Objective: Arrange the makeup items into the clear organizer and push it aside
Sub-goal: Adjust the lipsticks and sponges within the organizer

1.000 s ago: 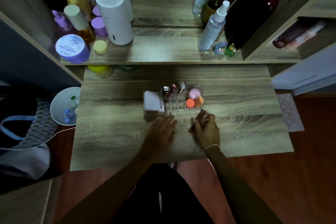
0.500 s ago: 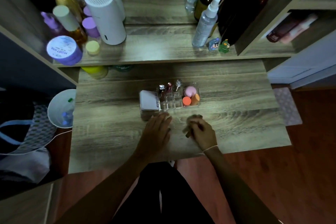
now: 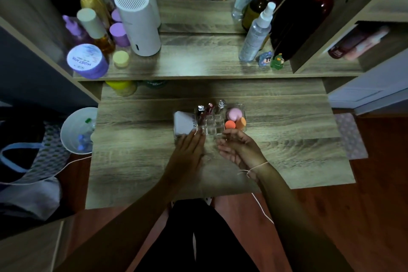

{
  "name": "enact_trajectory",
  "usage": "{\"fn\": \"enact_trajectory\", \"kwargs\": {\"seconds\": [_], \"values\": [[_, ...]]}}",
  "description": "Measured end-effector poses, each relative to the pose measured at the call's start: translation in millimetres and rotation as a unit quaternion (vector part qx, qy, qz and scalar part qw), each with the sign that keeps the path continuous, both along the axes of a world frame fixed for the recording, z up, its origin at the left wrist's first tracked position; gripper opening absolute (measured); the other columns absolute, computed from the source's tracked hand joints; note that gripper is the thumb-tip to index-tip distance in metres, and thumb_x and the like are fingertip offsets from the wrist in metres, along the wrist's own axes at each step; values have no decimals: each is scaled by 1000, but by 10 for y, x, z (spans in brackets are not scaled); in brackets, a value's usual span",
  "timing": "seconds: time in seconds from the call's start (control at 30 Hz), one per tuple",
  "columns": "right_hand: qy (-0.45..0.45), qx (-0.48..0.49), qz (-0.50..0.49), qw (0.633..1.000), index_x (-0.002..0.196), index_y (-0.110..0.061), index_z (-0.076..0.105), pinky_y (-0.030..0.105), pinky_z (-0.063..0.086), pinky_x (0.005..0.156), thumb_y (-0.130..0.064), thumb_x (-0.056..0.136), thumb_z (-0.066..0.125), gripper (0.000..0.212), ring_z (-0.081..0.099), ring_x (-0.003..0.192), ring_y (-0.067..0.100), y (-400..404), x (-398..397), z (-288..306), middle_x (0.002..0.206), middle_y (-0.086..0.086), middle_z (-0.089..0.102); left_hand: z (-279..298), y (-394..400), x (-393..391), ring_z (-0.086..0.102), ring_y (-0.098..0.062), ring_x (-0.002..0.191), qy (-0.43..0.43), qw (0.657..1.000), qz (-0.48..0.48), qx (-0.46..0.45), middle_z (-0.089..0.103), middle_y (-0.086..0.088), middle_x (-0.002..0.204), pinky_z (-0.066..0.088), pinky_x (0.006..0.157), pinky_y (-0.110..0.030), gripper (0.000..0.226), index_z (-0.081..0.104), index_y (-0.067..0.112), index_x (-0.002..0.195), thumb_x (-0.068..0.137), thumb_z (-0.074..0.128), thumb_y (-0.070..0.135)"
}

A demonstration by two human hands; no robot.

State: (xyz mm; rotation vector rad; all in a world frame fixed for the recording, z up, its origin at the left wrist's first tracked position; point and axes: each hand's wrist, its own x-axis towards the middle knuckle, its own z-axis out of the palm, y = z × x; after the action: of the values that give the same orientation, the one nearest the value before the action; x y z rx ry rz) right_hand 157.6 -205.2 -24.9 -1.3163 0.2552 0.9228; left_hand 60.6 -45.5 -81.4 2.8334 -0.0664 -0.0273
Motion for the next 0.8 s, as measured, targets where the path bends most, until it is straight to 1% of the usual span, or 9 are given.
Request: {"fn": "enact_trajectory", "kwargs": {"seconds": [0.07,0.2,0.3,0.4,0.5,0.6,0.67,0.73,0.8], "values": [[-3,-2,5,1000,99,-15,62,26,58,70,7,89,54,25,72,75,16,54,21,-5,89,8,73,-24,-19,-8,40,-37,133,4,1000,7,-3,46,-23,141,27,109,-53,65,44,-4,135,79,66,22],[-16,-32,12,999,105,-13,64,22,54,63,-2,91,58,19,68,64,11,144,43,3,80,6,70,-42,-24,-6,32,-34,138,17,1000,15,-10,39,-21,147,19,113,-50,67,39,-2,138,81,63,22],[-118,-127,54,983,91,-14,70,15,39,46,-19,89,65,7,50,45,3,157,78,-4,57,-4,58,-75,-26,-29,27,-32,140,31,999,23,-12,34,-19,150,13,115,-46,64,33,0,142,87,57,23],[-210,-212,102,949,76,-9,72,14,34,48,-33,86,68,26,41,44,-1,156,148,-16,47,-13,47,-88,-30,-33,29,-32,139,41,999,17,1,35,-19,149,17,114,-47,66,33,0,141,85,60,23],[-274,-277,146,910,59,-10,59,27,37,60,-36,87,65,39,47,54,10,182,207,-28,55,-1,49,-85,-40,-29,31,-32,138,45,999,18,6,38,-19,148,20,114,-48,68,36,0,140,82,62,23],[-288,-309,189,886,72,-2,61,39,52,72,-35,91,60,39,65,68,31,209,263,-36,72,18,68,-101,-58,-46,33,-31,138,43,999,15,10,40,-19,147,22,113,-48,67,38,0,139,82,62,22],[-298,-316,214,875,79,-4,63,43,54,72,-32,93,57,32,67,72,34,242,284,-42,75,18,70,-106,-67,-64,35,-31,137,41,999,12,18,41,-19,146,24,112,-49,66,39,0,139,81,63,21],[-338,-338,225,849,86,-10,67,31,46,65,-28,95,55,23,66,76,34,285,283,-49,75,11,67,-106,-70,-74,36,-30,137,38,999,15,24,41,-18,146,25,112,-49,67,39,1,139,81,63,22],[-375,-357,227,825,102,-9,70,25,37,66,-21,94,54,22,63,83,33,333,273,-65,81,14,68,-107,-69,-76,32,-29,138,36,999,21,20,37,-17,149,23,113,-49,67,36,2,141,83,61,22]]}}
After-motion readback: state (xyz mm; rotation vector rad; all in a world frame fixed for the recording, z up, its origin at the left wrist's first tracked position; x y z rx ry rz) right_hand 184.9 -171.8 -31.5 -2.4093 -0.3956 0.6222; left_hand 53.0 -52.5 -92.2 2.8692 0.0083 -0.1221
